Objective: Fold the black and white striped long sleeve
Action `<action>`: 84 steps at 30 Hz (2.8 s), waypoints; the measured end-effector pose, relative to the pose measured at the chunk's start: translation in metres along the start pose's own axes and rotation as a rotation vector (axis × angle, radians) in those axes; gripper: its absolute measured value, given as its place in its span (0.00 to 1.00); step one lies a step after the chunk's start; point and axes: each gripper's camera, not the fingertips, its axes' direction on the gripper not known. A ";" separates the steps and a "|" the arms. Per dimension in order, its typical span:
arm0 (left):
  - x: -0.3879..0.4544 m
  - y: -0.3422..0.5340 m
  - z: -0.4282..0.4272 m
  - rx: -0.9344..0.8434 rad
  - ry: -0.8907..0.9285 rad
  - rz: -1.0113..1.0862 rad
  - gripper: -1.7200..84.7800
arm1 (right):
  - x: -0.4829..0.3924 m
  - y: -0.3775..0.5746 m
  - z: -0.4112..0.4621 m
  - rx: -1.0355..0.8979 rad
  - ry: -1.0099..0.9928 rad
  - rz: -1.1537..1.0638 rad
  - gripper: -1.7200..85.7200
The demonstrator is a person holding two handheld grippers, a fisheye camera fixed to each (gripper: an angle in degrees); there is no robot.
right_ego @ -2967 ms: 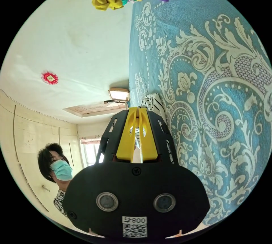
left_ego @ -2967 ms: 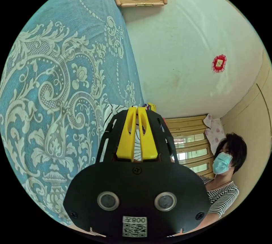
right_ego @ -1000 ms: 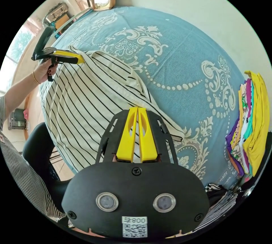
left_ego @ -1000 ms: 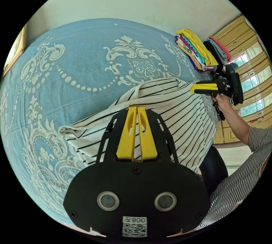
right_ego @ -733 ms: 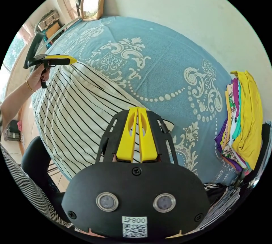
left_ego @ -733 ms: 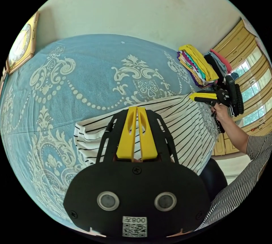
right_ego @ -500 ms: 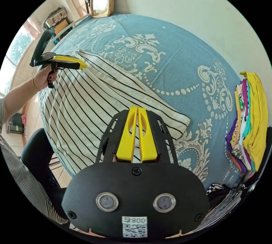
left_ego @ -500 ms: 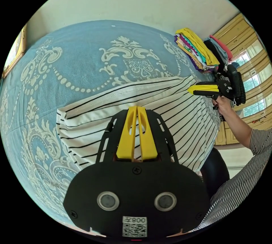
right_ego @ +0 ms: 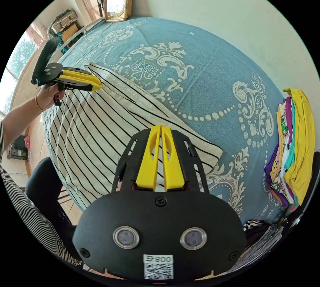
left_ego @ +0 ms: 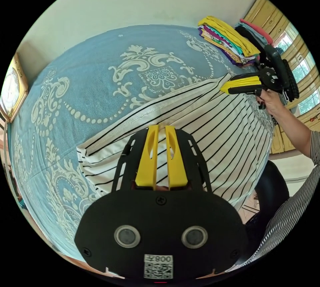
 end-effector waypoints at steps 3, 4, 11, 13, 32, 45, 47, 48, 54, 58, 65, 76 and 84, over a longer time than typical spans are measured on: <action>0.004 -0.001 -0.003 0.010 0.005 -0.011 0.04 | 0.001 0.004 0.006 0.008 0.002 0.001 0.02; 0.006 0.000 -0.006 0.021 0.003 -0.015 0.04 | 0.002 0.006 0.006 0.012 0.001 0.008 0.02; 0.014 0.007 -0.031 0.109 -0.004 -0.026 0.03 | 0.005 0.023 -0.021 0.099 0.031 0.028 0.02; 0.013 0.008 -0.038 0.131 0.001 -0.034 0.02 | 0.010 0.028 -0.033 0.136 0.031 0.051 0.02; -0.025 0.026 -0.052 0.159 0.017 -0.131 0.02 | 0.072 0.043 -0.048 0.116 0.015 0.156 0.08; -0.054 0.058 -0.083 0.207 0.018 -0.137 0.02 | 0.087 0.056 -0.098 0.222 0.020 0.204 0.03; -0.064 0.064 -0.084 0.210 0.029 -0.156 0.03 | 0.096 0.059 -0.108 0.247 0.010 0.235 0.03; -0.066 0.065 -0.083 0.206 0.028 -0.158 0.03 | 0.098 0.058 -0.108 0.241 0.004 0.240 0.03; -0.097 0.086 -0.076 0.161 0.053 -0.250 0.04 | 0.113 0.040 -0.088 0.129 -0.010 0.264 0.02; -0.128 0.131 -0.112 0.286 0.103 -0.340 0.06 | 0.116 0.048 -0.109 0.178 -0.013 0.282 0.02; -0.181 0.214 -0.136 0.266 0.031 -0.510 0.10 | 0.142 0.098 -0.161 0.274 -0.004 0.416 0.03; -0.215 0.256 -0.142 0.213 0.001 -0.562 0.03 | 0.153 0.096 -0.172 0.179 0.022 0.462 0.04; -0.245 0.301 -0.154 0.289 0.055 -0.684 0.03 | 0.165 0.114 -0.217 0.250 -0.021 0.508 0.02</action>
